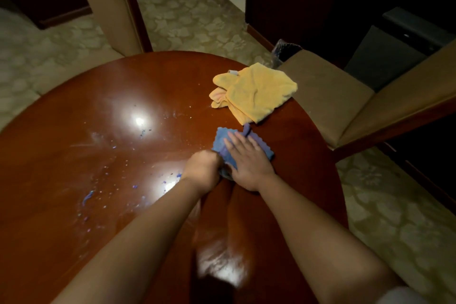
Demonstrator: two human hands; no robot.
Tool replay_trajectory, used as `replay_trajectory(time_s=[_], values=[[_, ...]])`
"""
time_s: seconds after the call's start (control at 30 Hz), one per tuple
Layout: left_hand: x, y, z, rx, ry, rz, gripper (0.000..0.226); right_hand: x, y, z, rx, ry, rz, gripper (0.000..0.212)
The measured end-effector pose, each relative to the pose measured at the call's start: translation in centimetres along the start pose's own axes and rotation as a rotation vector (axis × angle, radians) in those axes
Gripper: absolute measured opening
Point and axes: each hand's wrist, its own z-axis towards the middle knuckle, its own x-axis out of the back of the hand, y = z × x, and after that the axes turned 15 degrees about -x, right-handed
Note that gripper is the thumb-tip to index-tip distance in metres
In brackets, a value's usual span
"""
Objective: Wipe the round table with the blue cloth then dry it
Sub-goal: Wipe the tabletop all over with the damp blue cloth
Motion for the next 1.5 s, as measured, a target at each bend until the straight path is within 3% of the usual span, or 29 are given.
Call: replay_trajectory(time_s=[0.1,0.27,0.47,0.57,0.63,0.83,0.9,1.0,1.13,1.2,1.27,1.4,1.5], values=[[0.2,1.0,-0.7,0.016,-0.048,-0.010,0.024,-0.3,0.2,-0.8,0.058,-0.011,0.021,0.080],[-0.1,4.7,0.1,-0.003,-0.053,-0.023,0.025,0.0,2.7,-3.0,-0.057,-0.050,0.049,0.093],[-0.7,3.4,-2.6,0.068,-0.012,0.028,0.030,0.1,-0.5,-2.4,0.021,-0.083,-0.009,0.093],[-0.9,1.8,-5.2,0.126,-0.009,0.010,0.029,-0.2,-4.1,-3.1,0.045,-0.073,0.038,0.080],[-1.2,2.3,-5.8,0.130,-0.014,-0.021,0.030,-0.6,-4.2,-4.6,-0.008,-0.076,0.019,0.068],[-2.5,6.3,-5.6,0.006,0.039,-0.107,0.025,-1.0,-2.5,-9.9,-0.250,-0.092,-0.031,0.077],[-2.8,5.6,-6.4,-0.002,0.049,-0.089,0.025,-0.8,-2.9,-9.3,-0.194,-0.071,-0.038,0.075],[-3.4,3.0,-7.8,0.098,0.077,-0.049,0.030,-0.9,-5.4,-6.7,-0.027,-0.075,-0.012,0.093],[-3.0,-0.2,-9.3,0.246,0.124,-0.058,0.031,-0.8,-8.7,-3.2,0.100,-0.053,-0.011,0.075],[-2.6,-0.3,-9.3,0.252,0.108,-0.077,0.030,-0.9,-8.6,-3.0,0.105,-0.094,-0.027,0.081],[-2.3,0.5,-8.9,0.220,0.088,-0.093,0.030,-1.0,-7.7,-4.4,0.034,-0.095,0.007,0.091],[-2.6,2.5,-7.6,0.097,0.079,-0.120,0.028,-0.6,-6.3,-7.9,-0.150,-0.118,0.001,0.073],[-2.6,2.3,-7.1,0.089,0.088,-0.101,0.028,0.0,-6.1,-6.8,-0.141,-0.109,-0.018,0.073]])
